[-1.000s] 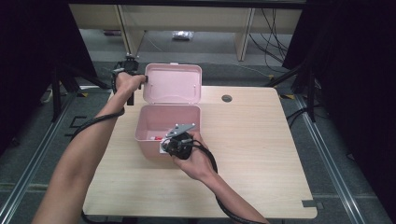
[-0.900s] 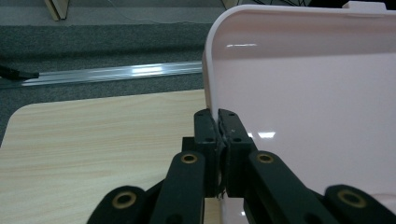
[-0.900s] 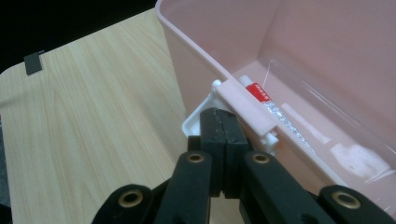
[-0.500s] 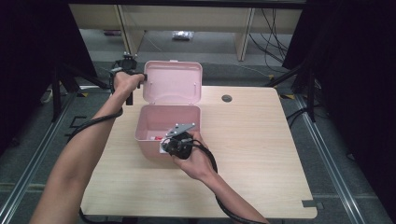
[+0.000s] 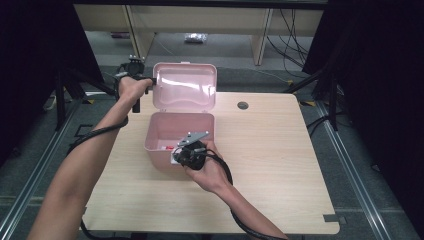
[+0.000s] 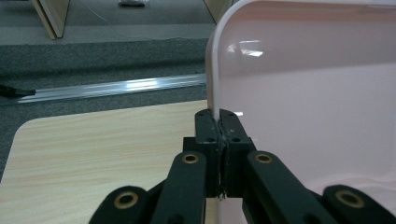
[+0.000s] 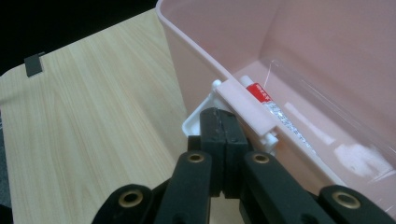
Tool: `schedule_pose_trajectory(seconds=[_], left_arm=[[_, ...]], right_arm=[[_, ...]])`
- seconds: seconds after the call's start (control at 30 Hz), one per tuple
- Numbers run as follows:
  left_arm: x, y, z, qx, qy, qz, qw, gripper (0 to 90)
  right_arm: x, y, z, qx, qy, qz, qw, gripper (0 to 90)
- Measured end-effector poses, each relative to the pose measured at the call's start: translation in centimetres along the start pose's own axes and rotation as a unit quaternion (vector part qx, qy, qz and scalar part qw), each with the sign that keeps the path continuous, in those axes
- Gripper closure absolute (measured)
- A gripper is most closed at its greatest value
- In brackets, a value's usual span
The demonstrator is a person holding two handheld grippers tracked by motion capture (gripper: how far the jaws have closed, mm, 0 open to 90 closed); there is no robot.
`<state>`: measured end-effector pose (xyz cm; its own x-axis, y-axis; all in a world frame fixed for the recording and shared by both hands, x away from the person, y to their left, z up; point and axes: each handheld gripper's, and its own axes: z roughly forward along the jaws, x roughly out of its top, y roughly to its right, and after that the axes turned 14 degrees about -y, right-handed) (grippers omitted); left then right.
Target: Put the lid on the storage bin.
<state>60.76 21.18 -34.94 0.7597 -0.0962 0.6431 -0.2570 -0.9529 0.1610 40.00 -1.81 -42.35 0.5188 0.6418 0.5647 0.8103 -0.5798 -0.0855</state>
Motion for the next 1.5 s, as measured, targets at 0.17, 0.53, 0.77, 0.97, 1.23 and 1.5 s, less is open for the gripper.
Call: schedule_pose_trajectory(seconds=[0.17, 0.53, 0.77, 0.97, 1.23, 1.5], left_arm=[[-0.2, 0.1, -0.5, 0.001, 0.004, 0.009, 1.0, 88.0], [-0.7, 0.4, -1.4, -0.002, 0.02, 0.018, 0.9996, 88.1], [-1.1, 0.6, -1.8, -0.002, 0.034, 0.017, 0.9993, 88.1], [-1.7, 0.8, -2.3, -0.001, 0.048, 0.022, 0.9986, 88.1], [-2.2, 0.9, -2.9, -0.002, 0.058, 0.027, 0.9979, 88.1], [-2.6, 1.0, -3.1, -0.002, 0.065, 0.028, 0.9975, 88.1]], right_arm=[[0.1, 0.2, 0.0, 0.0, -0.001, -0.007, 1.0, 90.0], [0.2, 0.2, 0.3, -0.003, 0.011, -0.011, 0.9999, 90.0], [0.2, 0.2, 0.1, 0.002, -0.003, -0.003, 1.0, 90.0], [0.2, 0.2, 0.1, 0.001, -0.003, -0.003, 1.0, 90.0], [0.2, 0.1, 0.1, -0.001, -0.002, -0.003, 1.0, 90.0], [0.2, 0.1, 0.1, -0.001, -0.002, -0.004, 1.0, 90.0]])
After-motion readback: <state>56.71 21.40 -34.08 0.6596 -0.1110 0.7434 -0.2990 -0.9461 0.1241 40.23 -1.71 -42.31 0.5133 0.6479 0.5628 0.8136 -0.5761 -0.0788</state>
